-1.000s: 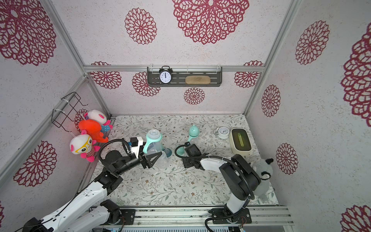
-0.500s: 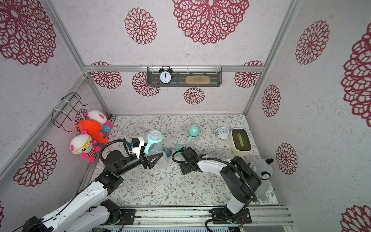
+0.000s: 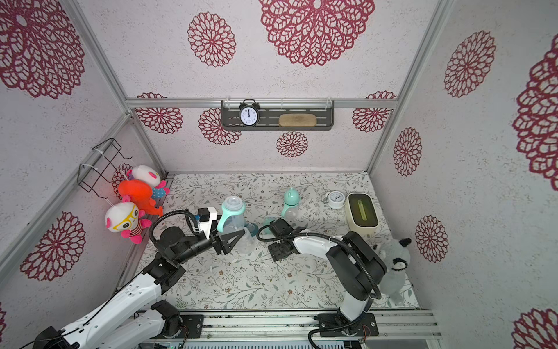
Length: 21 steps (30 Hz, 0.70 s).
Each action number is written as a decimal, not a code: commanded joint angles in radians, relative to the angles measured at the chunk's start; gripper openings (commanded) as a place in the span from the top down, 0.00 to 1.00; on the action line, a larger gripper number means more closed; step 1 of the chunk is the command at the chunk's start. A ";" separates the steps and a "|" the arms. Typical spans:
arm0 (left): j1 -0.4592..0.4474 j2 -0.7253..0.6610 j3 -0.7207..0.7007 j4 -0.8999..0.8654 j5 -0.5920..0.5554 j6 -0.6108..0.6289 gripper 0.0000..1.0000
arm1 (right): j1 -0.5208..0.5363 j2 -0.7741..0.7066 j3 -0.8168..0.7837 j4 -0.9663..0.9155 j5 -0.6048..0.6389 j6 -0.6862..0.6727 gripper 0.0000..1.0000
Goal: Assemble the baby bottles
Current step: Pick up the nipple from the center of the board.
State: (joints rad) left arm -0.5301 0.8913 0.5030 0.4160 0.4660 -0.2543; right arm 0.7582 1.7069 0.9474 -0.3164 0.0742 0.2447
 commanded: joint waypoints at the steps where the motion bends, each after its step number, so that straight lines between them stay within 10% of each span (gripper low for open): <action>1: -0.008 -0.020 0.018 -0.002 -0.010 0.020 1.00 | 0.002 0.011 0.007 -0.085 -0.018 -0.006 0.19; 21: -0.076 0.052 -0.058 0.136 -0.106 0.073 1.00 | -0.036 -0.222 0.087 -0.257 -0.065 -0.019 0.41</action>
State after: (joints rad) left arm -0.5861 0.9241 0.4637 0.4618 0.3973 -0.2161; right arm 0.7399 1.5616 0.9775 -0.4862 0.0368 0.2356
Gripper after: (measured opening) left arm 0.808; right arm 0.685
